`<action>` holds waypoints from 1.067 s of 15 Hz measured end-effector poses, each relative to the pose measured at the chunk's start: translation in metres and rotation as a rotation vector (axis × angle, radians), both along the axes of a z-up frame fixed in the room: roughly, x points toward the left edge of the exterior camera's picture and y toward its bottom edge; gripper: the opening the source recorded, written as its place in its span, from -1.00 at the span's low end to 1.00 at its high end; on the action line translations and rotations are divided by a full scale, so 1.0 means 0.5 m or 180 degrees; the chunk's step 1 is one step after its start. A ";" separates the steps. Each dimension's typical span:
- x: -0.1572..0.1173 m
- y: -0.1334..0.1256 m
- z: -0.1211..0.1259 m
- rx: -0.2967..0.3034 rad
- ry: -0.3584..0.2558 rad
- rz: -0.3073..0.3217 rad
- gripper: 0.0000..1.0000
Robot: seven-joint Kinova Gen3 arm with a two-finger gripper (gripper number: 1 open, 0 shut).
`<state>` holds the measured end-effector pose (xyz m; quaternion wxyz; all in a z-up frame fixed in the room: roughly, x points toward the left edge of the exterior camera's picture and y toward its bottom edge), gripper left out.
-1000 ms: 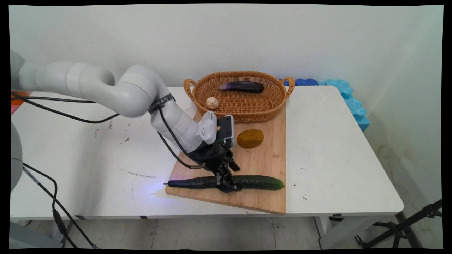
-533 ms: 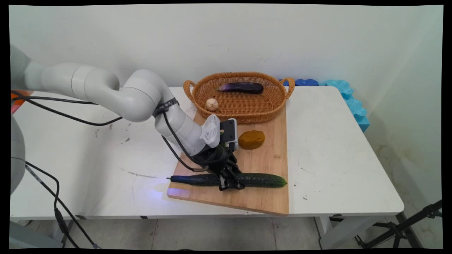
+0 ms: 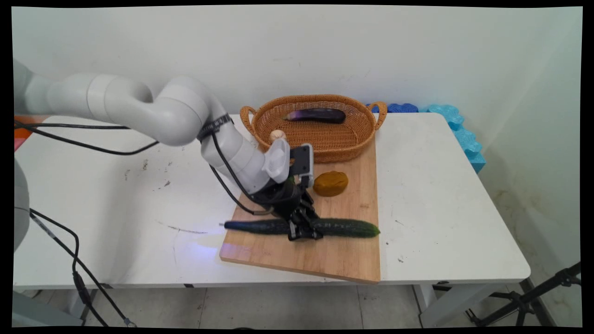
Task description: Place the picked object in the vegetable basket
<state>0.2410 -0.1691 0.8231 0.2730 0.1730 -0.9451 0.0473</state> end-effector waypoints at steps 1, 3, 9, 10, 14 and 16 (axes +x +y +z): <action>0.003 -0.004 0.016 -0.0035 -0.0005 -0.0015 -1.00; 0.009 -0.013 0.048 -0.0106 -0.0009 -0.0040 -1.00; 0.025 -0.058 0.135 -0.0347 -0.0052 -0.0105 -1.00; 0.030 -0.073 0.152 -0.0408 -0.0068 -0.0109 -1.00; 0.053 -0.146 0.198 -0.0629 -0.0144 -0.0109 -1.00; 0.065 -0.189 0.208 -0.0731 -0.0194 -0.0098 -1.00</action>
